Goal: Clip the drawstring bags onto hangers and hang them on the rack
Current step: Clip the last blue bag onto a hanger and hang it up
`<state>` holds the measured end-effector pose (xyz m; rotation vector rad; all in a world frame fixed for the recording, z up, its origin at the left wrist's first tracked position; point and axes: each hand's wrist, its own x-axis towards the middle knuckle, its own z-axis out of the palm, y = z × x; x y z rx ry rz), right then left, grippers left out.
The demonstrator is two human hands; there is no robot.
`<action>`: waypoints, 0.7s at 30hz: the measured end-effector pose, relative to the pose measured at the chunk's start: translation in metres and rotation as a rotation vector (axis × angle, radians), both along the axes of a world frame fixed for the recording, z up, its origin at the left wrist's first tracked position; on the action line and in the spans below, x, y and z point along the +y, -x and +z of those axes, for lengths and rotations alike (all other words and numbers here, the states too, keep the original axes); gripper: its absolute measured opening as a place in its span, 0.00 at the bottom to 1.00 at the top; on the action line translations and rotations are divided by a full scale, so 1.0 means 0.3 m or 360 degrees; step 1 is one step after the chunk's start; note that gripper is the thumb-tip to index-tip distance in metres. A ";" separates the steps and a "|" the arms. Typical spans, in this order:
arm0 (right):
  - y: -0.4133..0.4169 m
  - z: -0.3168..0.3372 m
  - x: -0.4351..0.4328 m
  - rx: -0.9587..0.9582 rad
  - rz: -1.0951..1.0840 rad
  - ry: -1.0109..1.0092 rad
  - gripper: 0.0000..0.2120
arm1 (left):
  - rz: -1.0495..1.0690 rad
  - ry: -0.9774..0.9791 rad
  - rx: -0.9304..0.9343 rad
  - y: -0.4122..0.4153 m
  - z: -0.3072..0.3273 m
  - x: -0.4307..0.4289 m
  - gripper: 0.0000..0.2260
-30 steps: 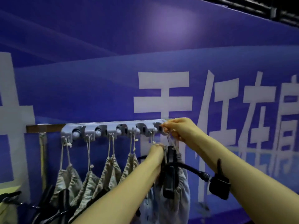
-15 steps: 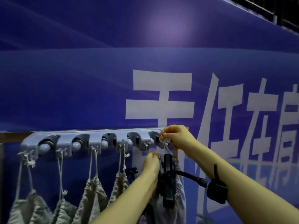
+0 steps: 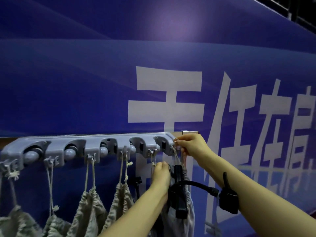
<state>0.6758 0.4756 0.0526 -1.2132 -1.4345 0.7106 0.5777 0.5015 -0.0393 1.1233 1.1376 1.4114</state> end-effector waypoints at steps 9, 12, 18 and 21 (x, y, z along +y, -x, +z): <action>-0.020 -0.108 0.005 0.0442 0.0019 0.0039 0.06 | -0.0020 0.0157 0.0186 0.006 -0.057 0.005 0.11; -0.020 -0.132 -0.016 0.0449 0.0034 0.0027 0.06 | -0.0034 0.0151 0.0370 0.024 -0.061 -0.013 0.10; -0.010 -0.162 -0.057 0.0187 -0.0114 -0.0003 0.07 | -0.0060 0.0172 0.0695 0.072 -0.063 -0.063 0.10; 0.006 -0.168 -0.080 0.0005 -0.0219 -0.0018 0.07 | -0.0093 0.0176 0.0640 0.090 -0.032 -0.112 0.11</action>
